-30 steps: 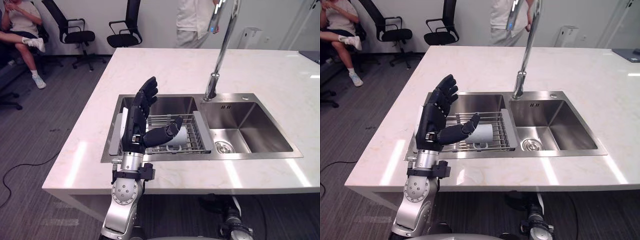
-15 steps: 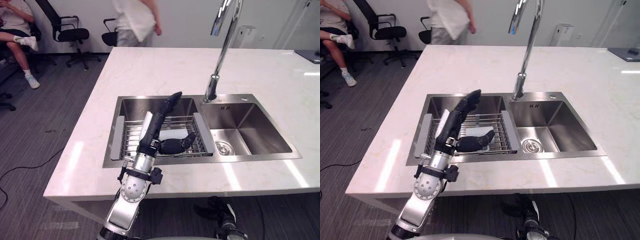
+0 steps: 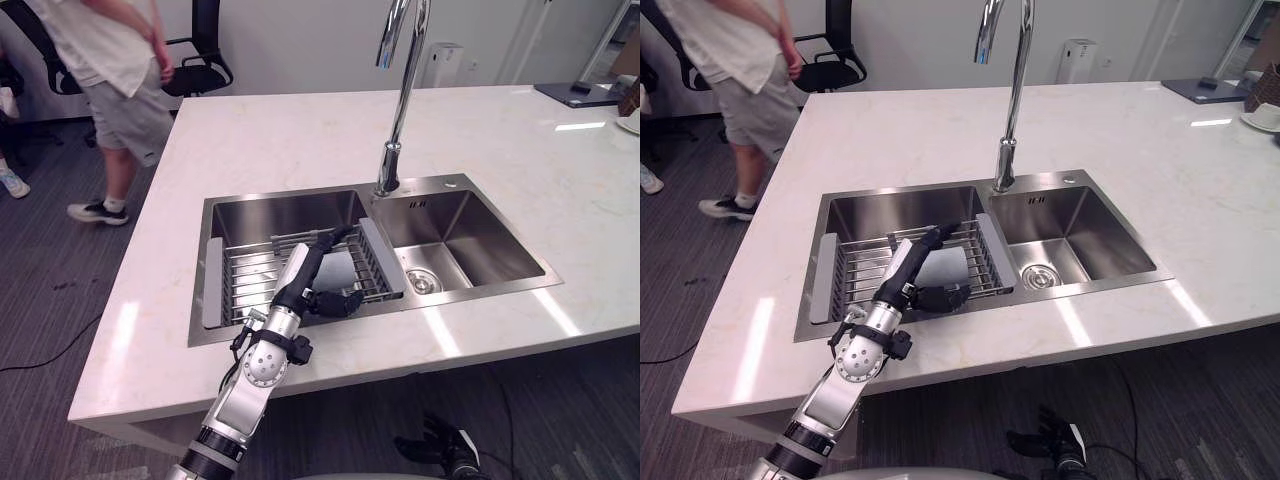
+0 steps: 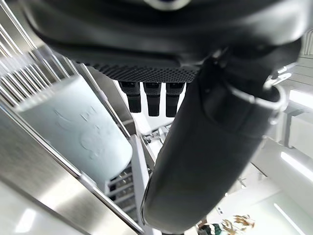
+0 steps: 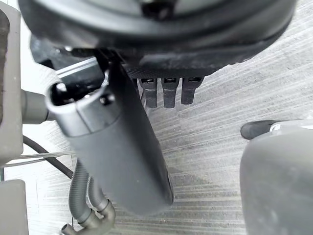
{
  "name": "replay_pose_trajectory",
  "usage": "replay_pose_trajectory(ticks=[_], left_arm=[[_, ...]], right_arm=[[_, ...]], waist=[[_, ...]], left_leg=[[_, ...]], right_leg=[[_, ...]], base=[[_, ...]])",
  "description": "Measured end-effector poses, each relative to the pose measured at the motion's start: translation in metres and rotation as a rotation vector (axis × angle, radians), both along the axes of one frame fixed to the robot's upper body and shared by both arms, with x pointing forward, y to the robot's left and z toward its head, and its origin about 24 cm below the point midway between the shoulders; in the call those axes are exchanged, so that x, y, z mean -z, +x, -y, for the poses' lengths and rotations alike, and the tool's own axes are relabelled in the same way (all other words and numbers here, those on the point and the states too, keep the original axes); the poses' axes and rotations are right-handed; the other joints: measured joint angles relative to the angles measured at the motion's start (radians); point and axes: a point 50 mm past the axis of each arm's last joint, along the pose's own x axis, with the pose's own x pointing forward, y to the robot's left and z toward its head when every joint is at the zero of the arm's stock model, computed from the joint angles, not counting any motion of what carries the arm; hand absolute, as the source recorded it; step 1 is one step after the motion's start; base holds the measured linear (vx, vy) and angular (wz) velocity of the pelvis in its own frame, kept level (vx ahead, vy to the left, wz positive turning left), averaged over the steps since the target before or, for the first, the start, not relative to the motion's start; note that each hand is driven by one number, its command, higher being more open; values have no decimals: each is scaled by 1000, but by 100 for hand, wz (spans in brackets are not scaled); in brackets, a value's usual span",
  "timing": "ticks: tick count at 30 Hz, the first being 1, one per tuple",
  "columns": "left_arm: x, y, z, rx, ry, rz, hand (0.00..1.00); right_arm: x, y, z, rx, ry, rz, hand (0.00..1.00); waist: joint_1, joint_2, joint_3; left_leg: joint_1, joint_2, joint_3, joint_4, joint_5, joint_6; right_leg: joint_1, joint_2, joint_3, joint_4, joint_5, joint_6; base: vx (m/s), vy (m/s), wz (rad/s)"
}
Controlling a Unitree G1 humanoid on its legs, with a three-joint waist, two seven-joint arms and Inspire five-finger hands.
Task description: Walk over to the sink, pick up the cup, carry it to the dishwasher, place the cup inside the dishwasher, then close the dishwasher door
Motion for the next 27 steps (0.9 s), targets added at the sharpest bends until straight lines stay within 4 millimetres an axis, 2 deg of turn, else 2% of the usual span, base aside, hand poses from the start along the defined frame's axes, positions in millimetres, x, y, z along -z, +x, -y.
replay_pose_trajectory(ticks=[4,9,18,27], left_arm=[[1,8,-14,-62,41,5,90],[0,16,-27,-114,102,12,90],[-4,26,-30,-128,170,37,90],[0,31,-35,-130,303,39,90]], right_arm=[[0,2,-2,-11,5,3,90],[2,-3,-1,-7,6,-20,90],[1,7,-1,-14,5,2,90],[2,2,-1,-14,8,-9,90]], waist=[[-8,-2,5],[-10,-2,10],[-28,-3,36],[-47,2,49]], left_leg=[[3,-12,-5,-30,19,2],[3,-14,-11,-44,22,2],[11,-15,-47,-56,23,3],[12,-15,-41,-58,23,3]], right_leg=[[-3,-6,4,-22,10,-6],[-2,-6,5,-40,24,8],[17,-4,1,-60,30,8],[15,-4,9,-72,42,8]], base=[[-48,22,-1],[3,0,-1],[21,-3,0],[-28,5,-3]])
